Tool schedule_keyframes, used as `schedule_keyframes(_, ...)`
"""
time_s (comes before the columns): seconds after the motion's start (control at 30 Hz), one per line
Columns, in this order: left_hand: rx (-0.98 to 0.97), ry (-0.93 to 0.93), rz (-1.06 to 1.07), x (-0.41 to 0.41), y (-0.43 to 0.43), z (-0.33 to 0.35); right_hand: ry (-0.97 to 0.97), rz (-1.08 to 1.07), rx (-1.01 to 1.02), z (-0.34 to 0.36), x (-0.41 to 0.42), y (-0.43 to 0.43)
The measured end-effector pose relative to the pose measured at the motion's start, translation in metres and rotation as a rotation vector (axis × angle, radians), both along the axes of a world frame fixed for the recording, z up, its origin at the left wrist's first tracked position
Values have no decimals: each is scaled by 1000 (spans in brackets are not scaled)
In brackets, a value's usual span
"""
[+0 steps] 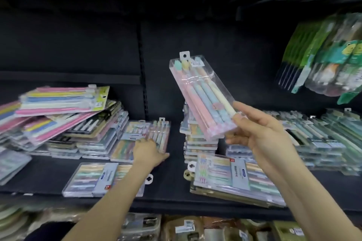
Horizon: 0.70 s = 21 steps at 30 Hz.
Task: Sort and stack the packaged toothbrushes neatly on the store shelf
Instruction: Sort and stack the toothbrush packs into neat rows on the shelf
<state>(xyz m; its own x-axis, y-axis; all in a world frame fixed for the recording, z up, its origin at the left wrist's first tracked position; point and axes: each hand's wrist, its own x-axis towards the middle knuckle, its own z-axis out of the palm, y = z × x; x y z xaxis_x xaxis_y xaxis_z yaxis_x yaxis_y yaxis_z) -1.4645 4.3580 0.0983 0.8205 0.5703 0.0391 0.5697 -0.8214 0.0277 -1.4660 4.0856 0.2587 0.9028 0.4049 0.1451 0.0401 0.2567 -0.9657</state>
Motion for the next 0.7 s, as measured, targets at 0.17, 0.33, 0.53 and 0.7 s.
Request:
schedule_keyframes(0.17,3,-99,-202,-8,-1,-8,65,30,-22,-9,-18,50)
schedule_keyframes(0.33,-612,-599,-144,-39,19,6,165,46,-56,-30,-33,101)
schedule_keyframes(0.53,-1438,-852,80,-75,49,37,240,-20,-213,-75,-43,156)
schedule_keyframes(0.7,-1539,-702,5,-57,47,45,203,-15,-381,-90,-38,164)
